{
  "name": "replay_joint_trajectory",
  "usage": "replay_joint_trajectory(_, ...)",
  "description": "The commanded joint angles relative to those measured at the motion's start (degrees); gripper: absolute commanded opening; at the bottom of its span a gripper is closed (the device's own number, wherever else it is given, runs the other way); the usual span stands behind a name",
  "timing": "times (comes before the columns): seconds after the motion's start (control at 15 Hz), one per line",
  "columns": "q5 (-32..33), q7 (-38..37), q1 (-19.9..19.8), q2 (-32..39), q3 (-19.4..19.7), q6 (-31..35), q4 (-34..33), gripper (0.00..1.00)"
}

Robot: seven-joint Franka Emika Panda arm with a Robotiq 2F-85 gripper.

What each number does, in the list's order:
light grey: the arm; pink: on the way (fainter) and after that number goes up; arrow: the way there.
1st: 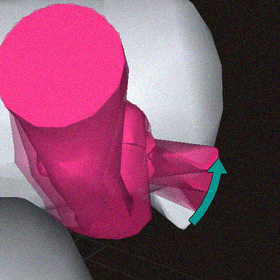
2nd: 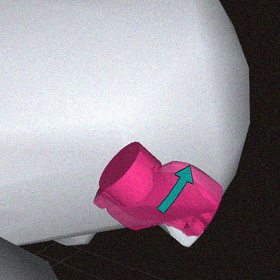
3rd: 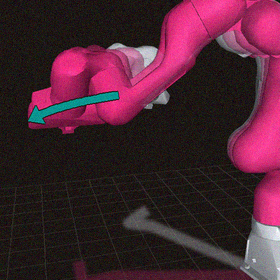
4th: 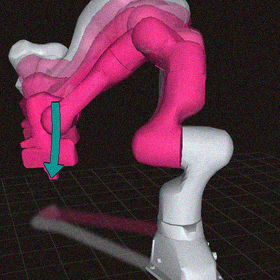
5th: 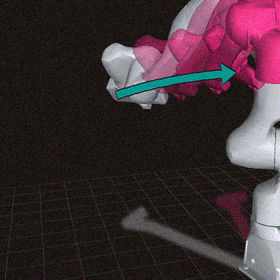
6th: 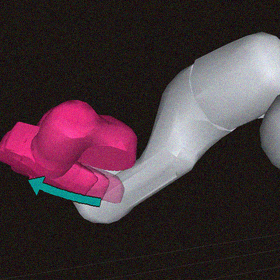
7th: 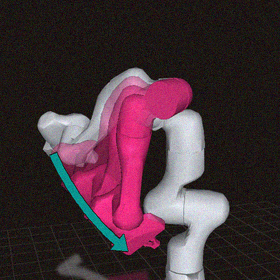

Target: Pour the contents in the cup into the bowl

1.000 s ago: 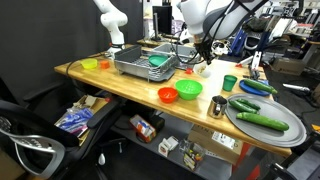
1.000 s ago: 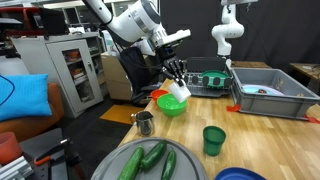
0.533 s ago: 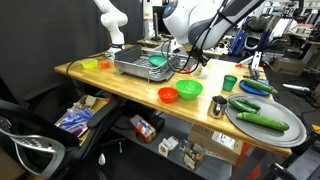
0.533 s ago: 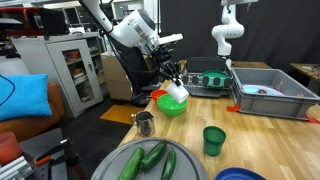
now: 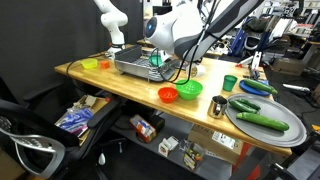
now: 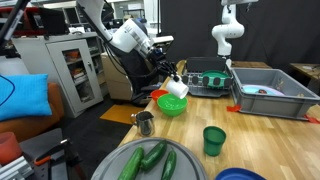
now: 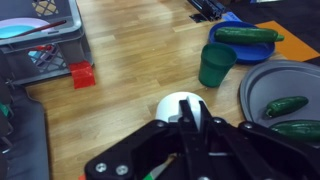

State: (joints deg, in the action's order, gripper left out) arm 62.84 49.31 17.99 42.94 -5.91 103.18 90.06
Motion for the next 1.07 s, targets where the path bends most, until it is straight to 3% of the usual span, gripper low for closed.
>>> replay_joint_trajectory(0.0,3.2,2.5,1.1,3.0,-0.6,-4.5,-3.6,0.02)
replay_joint_trajectory(0.53,3.8,1.1,2.5,7.7,-0.8,-12.4,-7.8,0.02)
replay_joint_trajectory(1.0,6.4,0.7,3.1,10.9,-0.5,-15.5,-11.0,0.02)
